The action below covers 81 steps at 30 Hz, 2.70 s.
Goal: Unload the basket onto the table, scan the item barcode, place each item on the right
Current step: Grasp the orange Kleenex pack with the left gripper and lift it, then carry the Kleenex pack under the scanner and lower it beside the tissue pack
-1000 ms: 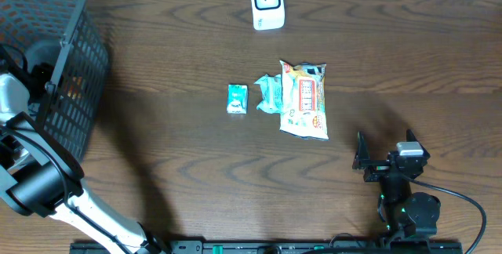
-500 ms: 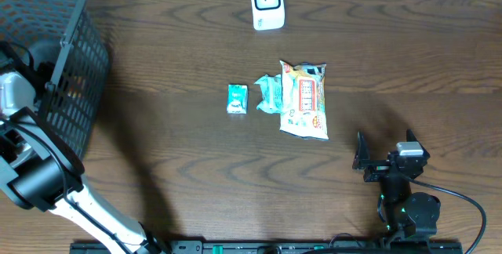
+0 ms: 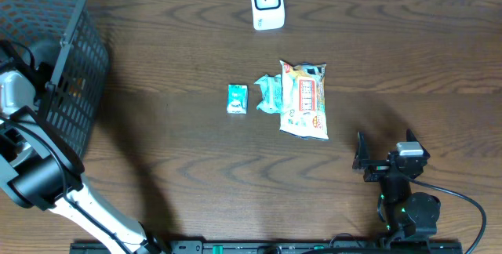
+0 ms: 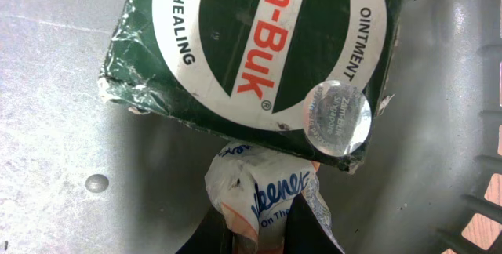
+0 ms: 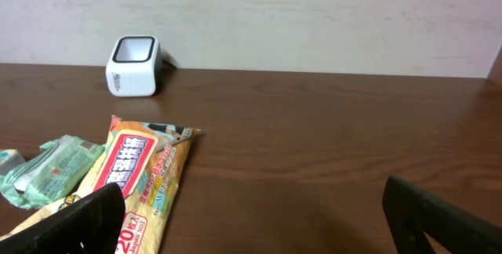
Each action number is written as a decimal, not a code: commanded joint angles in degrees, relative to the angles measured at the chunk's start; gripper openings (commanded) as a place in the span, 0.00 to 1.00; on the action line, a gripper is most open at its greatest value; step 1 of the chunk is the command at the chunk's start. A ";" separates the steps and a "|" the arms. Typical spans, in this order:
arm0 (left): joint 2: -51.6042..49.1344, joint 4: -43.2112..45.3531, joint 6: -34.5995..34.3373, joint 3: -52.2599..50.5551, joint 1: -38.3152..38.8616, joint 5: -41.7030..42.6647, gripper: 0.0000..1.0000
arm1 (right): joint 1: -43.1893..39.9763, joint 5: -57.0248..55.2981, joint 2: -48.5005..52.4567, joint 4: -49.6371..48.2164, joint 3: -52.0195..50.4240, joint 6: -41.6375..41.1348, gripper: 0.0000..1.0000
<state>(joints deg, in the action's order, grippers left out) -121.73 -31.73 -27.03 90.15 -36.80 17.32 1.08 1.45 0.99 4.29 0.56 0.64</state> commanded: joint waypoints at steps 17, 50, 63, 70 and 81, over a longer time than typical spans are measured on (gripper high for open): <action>25.75 -1.40 -6.99 -1.03 -1.70 2.21 0.08 | 0.37 -0.44 -0.20 0.13 -0.20 -0.15 0.99; 37.99 -1.25 27.26 -1.05 26.53 31.08 0.08 | 0.37 -0.44 -0.20 0.13 -0.20 -0.15 0.99; 25.97 -9.84 38.49 -1.05 44.41 -0.72 0.07 | 0.37 -0.44 -0.20 0.13 -0.20 -0.15 0.99; 15.74 -10.78 39.01 -1.05 46.27 -1.99 0.08 | 0.37 -0.44 -0.20 0.13 -0.20 -0.17 0.99; 6.05 -12.39 38.75 -1.05 46.82 -1.75 0.08 | 0.37 -0.44 -0.20 0.13 -0.20 -0.15 0.99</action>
<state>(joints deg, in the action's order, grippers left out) -115.07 -43.59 10.81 88.79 9.54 16.14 1.08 1.43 0.99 4.29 0.56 0.64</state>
